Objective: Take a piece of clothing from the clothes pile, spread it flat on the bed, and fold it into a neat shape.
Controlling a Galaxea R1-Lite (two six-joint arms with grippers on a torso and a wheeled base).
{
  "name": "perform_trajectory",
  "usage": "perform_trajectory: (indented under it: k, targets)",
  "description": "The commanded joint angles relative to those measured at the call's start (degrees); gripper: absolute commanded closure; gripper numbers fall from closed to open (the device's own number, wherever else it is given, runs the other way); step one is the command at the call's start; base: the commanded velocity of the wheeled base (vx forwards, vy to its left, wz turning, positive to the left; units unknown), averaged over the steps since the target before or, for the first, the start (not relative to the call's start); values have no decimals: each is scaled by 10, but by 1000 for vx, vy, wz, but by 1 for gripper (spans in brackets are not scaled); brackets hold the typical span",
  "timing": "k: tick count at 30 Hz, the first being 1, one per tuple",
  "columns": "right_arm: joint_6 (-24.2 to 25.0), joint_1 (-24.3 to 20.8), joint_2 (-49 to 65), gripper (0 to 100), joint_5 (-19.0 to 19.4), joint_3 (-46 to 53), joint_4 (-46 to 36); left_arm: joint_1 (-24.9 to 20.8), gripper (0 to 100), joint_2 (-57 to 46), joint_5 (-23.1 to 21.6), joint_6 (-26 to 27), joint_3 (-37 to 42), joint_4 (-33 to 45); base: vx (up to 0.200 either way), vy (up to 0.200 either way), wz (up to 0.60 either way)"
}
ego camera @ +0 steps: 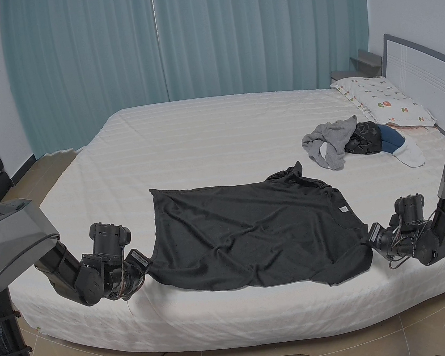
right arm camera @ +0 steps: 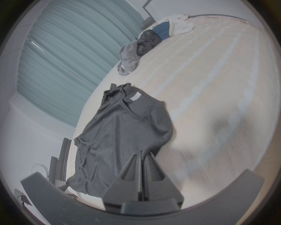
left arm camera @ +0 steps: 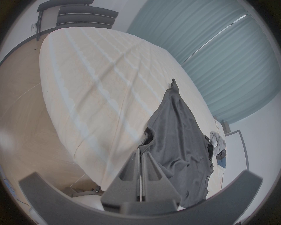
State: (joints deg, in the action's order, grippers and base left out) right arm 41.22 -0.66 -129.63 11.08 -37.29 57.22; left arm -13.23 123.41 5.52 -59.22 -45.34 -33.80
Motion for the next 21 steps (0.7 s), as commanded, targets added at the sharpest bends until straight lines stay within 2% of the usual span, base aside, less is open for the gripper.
perform_trajectory:
  k: [1, 13, 21]
  targets:
    - [1, 6, -11, 100, 0, -60, -10, 12, 100, 4, 0, -2, -1, -21, 0, 0, 0]
    - [1, -7, -112, 100, -3, -259, -69, 21, 100, 4, -2, -12, -6, -37, 0, 0, 0]
    - [-1, -23, -172, 100, -26, -361, -92, 19, 100, 22, -2, -24, -9, -57, 0, 0, 0]
